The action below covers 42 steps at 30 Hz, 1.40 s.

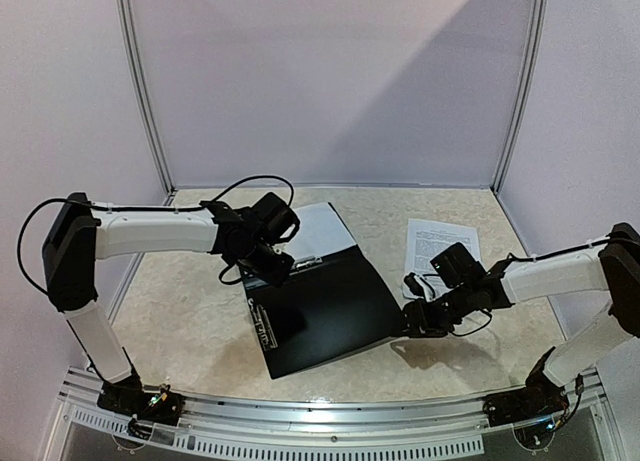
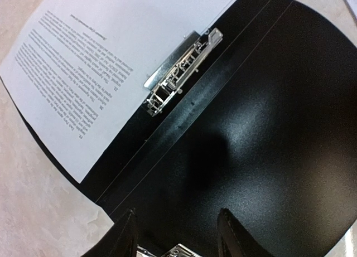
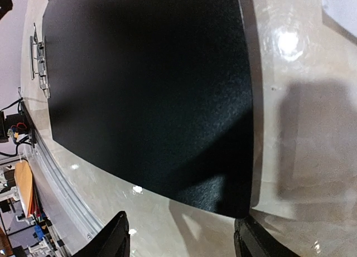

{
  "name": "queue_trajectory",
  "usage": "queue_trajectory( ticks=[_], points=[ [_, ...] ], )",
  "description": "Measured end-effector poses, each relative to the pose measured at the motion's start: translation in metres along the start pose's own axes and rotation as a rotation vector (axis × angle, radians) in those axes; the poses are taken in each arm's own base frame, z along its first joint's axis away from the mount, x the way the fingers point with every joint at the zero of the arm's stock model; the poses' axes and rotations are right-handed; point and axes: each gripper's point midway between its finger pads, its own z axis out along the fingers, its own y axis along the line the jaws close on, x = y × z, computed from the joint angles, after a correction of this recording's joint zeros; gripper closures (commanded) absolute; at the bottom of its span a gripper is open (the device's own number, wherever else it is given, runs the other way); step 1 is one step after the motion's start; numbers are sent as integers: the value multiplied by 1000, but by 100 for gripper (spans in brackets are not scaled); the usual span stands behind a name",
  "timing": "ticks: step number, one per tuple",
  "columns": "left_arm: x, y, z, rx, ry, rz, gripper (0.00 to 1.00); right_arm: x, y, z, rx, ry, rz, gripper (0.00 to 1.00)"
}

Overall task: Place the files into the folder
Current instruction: Adjust the folder with some files at the center of the board, then pick up the file from the corner of the board.

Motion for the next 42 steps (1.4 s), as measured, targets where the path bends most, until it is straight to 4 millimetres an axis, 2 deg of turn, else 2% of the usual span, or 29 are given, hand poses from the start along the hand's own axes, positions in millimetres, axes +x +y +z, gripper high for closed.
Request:
queue_trajectory(
  ticks=[4,7,9,12,16,19,20,22,24,28,30,32,40,42],
  points=[
    [-1,-7,0,29,-6,2,50,8,3,-6,39,66,22,22],
    [-12,-17,-4,61,-41,3,48,5,-2,-18,128,80,27,13],
    [-27,-30,-11,84,-79,6,47,-8,-3,-35,191,25,6,4],
    [-67,-61,-23,149,-176,-8,45,-38,-10,-67,255,-133,-1,1],
    [-108,-99,-26,268,-253,-86,41,-76,-49,-111,280,-344,124,1],
    [-123,-122,-13,341,-260,-154,39,-82,-86,-127,334,-415,218,1],
    [-129,-134,-2,366,-250,-186,39,-83,-96,-131,359,-428,235,1],
    [-132,-150,7,393,-236,-197,39,-87,-108,-139,397,-455,253,1],
    [-140,-177,18,442,-230,-207,39,-91,-119,-148,416,-484,276,1],
    [-129,-223,34,526,-176,-223,38,-99,-156,-175,427,-572,385,1],
    [-120,-234,41,550,-142,-242,37,-99,-171,-181,419,-585,441,1],
    [-110,-244,49,572,-105,-268,37,-99,-182,-179,409,-578,478,1],
    [-89,-262,81,623,2,-367,36,-88,-183,-147,320,-495,503,2],
    [-89,-267,84,647,12,-389,37,-85,-181,-143,299,-487,503,3]
  ],
)
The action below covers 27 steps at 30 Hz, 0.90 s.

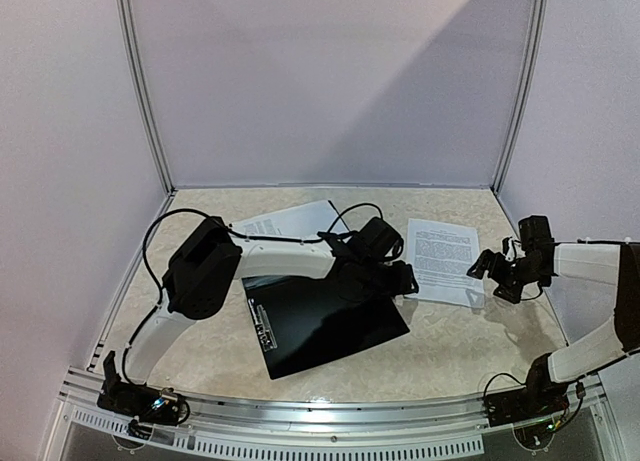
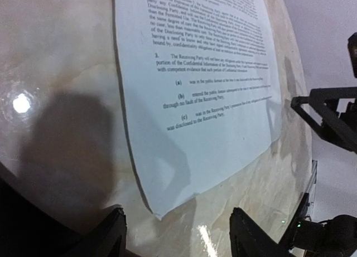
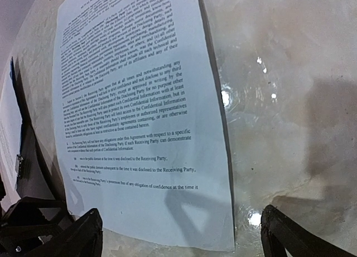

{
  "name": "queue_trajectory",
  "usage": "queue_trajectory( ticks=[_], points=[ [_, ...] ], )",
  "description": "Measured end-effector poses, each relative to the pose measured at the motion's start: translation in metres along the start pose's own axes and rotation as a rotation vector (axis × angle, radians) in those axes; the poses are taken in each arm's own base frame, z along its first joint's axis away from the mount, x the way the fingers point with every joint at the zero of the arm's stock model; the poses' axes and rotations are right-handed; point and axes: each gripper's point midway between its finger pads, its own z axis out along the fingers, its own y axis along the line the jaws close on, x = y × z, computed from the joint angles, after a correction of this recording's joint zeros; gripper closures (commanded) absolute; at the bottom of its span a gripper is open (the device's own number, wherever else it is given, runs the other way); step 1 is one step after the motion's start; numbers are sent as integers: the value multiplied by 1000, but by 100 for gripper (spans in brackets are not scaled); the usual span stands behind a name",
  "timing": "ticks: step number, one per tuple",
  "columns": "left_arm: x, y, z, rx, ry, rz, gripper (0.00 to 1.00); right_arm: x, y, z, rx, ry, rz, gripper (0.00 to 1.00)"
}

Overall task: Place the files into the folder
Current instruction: Pick up the file from the corner of the board.

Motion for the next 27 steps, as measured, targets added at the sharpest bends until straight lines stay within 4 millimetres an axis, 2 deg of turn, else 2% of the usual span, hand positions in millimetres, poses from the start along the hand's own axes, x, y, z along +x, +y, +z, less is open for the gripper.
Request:
queue_trajectory(
  ticks=[6,11,18,20,27],
  points=[
    [-2,-11,10,76,7,-70,43,15,-2,5,-28,41,10,3],
    [1,-17,17,149,25,-154,59,18,2,7,-60,49,8,5],
    [1,-10,23,189,19,-266,88,20,6,9,-92,54,7,7],
    [-1,-7,24,197,11,-286,100,21,7,9,-101,57,7,7],
    [-23,-19,19,299,-54,-303,100,24,9,8,-118,64,12,7]
  ],
)
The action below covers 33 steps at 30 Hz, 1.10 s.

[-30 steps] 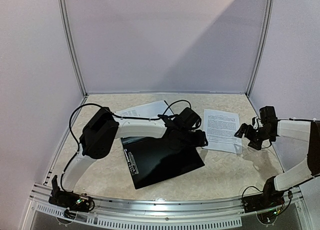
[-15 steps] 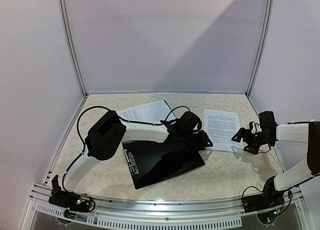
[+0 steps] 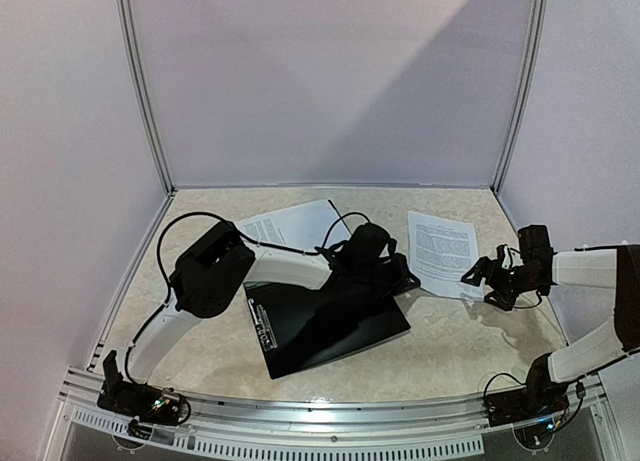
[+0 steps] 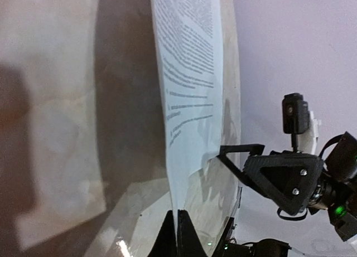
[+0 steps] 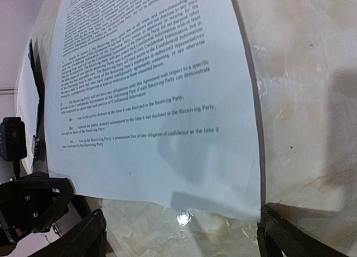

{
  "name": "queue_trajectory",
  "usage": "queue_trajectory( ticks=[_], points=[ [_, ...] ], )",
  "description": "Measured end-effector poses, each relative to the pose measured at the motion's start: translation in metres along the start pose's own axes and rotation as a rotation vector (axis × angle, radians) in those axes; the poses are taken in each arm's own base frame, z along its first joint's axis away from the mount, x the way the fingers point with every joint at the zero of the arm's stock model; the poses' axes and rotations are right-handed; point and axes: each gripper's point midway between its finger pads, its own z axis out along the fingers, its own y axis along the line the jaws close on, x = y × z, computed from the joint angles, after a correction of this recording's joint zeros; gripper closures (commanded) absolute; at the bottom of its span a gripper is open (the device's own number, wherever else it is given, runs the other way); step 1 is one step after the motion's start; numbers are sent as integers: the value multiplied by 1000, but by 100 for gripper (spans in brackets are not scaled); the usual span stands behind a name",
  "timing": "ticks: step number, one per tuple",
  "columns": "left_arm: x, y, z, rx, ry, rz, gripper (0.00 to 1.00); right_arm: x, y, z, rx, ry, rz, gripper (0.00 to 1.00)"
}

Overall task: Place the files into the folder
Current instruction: Pass from the left arm to the right

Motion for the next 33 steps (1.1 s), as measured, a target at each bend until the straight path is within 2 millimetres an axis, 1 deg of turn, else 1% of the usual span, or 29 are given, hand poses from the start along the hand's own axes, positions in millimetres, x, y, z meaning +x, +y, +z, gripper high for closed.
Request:
queue_trajectory(
  ticks=[2,6,8,10,13,15,18,20,22,26,30,33],
  points=[
    [-3,-5,-2,44,-18,3,100,6,2,-2,-23,8,17,7],
    [-2,-2,-9,53,-30,-5,100,22,7,-8,-88,12,80,8],
    [-2,-4,-17,53,-41,-11,100,29,10,-15,-127,-6,126,8],
    [-3,-12,-29,70,-59,-22,100,32,15,-24,-170,-44,163,8],
    [-6,-29,-49,113,-94,-41,100,28,28,-38,-239,-111,198,9],
    [-8,-41,-60,145,-114,-54,100,29,36,-44,-286,-141,222,9],
    [-10,-60,-71,195,-138,-66,100,42,41,-40,-329,-119,262,9],
    [-12,-67,-74,214,-150,-69,100,53,42,-33,-339,-81,301,9],
    [-12,-71,-76,222,-156,-73,100,61,43,-26,-346,-46,334,9],
    [-7,-67,-75,221,-152,-92,100,66,52,-19,-400,-9,389,8],
    [1,-60,-73,209,-139,-105,100,63,61,-15,-471,7,457,9],
    [8,-55,-72,198,-127,-112,100,58,68,-12,-507,16,505,11]
  ],
)
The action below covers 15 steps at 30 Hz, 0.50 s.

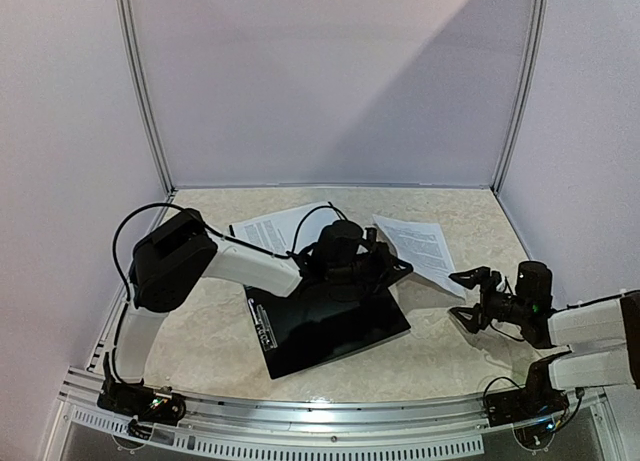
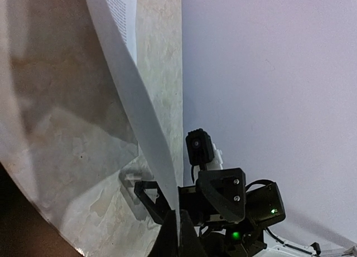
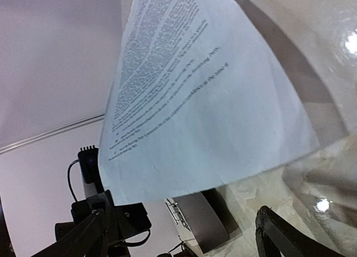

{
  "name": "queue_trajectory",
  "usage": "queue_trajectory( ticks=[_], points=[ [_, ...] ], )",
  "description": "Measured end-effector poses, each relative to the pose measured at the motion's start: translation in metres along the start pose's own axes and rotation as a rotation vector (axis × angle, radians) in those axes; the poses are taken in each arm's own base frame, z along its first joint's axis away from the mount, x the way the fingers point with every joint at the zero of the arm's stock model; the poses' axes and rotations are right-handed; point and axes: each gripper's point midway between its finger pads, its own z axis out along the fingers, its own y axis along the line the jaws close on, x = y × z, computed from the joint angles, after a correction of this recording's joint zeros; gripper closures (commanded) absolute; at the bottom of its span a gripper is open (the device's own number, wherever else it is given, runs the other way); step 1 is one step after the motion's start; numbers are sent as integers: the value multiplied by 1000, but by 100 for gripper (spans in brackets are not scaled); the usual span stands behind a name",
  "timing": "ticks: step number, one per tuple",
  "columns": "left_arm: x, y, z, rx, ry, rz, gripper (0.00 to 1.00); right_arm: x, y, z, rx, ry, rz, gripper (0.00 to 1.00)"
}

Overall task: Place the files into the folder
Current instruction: Pass from the left arm to the right

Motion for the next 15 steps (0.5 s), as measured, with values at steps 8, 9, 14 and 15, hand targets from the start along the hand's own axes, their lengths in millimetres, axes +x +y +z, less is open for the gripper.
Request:
queue_trajectory(
  ticks=[8,9,14,15],
  points=[
    [12,0,-3,-1,24,-10,100,-7,16,13,-109,-9,99,54],
    [13,0,-3,-1,27,-11,100,-9,16,13,-119,-13,115,60],
    [23,5,-10,-15,50,-24,92,-14,20,19,-132,-25,124,81],
    [24,7,-12,-19,56,-25,92,-15,20,20,-128,-28,111,84]
  ],
)
